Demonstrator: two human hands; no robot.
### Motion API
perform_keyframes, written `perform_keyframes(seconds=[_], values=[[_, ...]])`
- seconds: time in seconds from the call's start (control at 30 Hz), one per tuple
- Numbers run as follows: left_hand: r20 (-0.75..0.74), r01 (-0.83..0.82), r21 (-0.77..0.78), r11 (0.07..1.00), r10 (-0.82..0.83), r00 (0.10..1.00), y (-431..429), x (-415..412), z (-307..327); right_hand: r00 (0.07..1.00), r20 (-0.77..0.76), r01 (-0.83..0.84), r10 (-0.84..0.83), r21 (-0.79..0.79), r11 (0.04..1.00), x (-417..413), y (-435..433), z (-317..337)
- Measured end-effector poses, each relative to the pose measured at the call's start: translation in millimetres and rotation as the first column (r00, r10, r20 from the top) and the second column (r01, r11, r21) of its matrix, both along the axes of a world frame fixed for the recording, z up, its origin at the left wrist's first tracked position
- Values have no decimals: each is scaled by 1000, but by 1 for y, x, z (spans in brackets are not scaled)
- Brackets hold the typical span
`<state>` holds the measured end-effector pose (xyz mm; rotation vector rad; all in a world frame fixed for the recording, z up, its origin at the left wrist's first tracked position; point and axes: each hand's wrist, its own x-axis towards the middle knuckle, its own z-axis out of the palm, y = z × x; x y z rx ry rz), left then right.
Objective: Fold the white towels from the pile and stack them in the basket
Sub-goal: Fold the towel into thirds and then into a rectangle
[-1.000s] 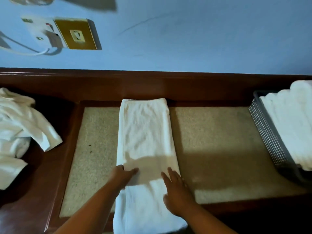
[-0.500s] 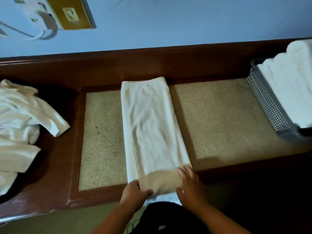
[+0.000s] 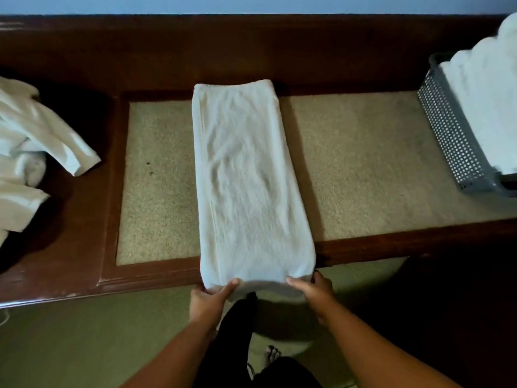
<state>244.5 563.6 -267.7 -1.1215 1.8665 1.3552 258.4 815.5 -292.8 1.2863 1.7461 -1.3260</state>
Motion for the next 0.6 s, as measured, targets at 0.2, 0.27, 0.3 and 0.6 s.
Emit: perform_keyframes(seconds=[0.2, 0.27, 0.3, 0.6], values=[[-40, 200, 1, 980, -200, 979, -16, 47, -2, 978, -206, -37, 33, -14, 999, 22, 5, 27], [-81, 192, 17, 981, -190, 978, -15, 62, 4, 969, -247, -30, 19, -38, 999, 34, 6, 41], [-104, 187, 1, 982, -186, 977, -13, 66, 6, 965, -263, -20, 11, -31, 999, 39, 8, 46], [-340, -39, 202, 979, 108, 934, -8, 101, 41, 908, -373, -181, 193, 66, 981, 65, 7, 107]])
